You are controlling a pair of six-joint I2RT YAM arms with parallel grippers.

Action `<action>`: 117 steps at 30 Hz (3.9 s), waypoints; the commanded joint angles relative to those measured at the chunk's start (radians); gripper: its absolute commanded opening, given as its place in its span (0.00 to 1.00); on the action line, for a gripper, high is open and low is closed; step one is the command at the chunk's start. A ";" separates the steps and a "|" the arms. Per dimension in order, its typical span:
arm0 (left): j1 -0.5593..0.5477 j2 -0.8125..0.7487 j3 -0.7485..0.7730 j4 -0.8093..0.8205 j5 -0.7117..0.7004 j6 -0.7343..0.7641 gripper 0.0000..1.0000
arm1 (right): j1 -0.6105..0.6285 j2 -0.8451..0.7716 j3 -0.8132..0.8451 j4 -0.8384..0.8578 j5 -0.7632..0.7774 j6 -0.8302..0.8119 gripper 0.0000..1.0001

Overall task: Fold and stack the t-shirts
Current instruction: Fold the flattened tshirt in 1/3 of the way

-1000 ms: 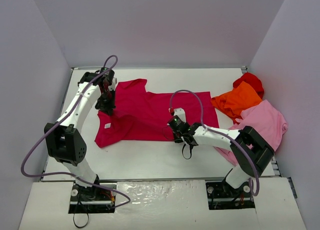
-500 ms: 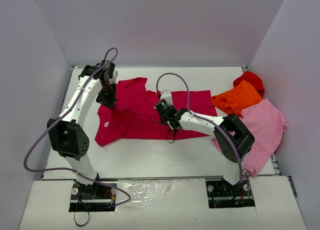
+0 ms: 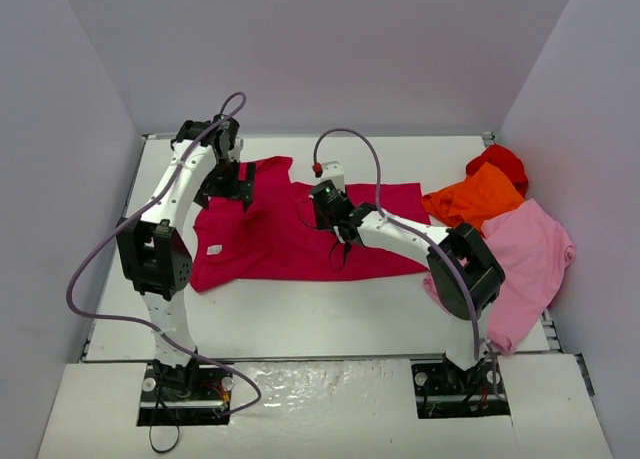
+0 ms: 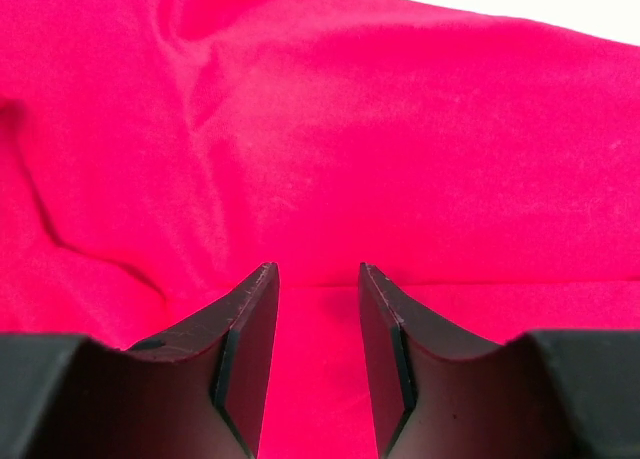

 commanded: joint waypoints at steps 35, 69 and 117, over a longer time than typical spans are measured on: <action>0.008 -0.853 -0.483 0.060 -0.307 -0.146 0.97 | 0.080 0.364 0.400 0.077 -0.627 0.149 0.07; 0.008 -0.933 -0.739 0.149 -0.125 -0.173 0.97 | 0.025 0.694 0.992 0.284 -0.672 0.238 0.00; 0.008 -0.904 -0.805 0.199 -0.074 -0.119 0.97 | -0.045 0.824 1.100 0.513 -0.562 0.369 0.46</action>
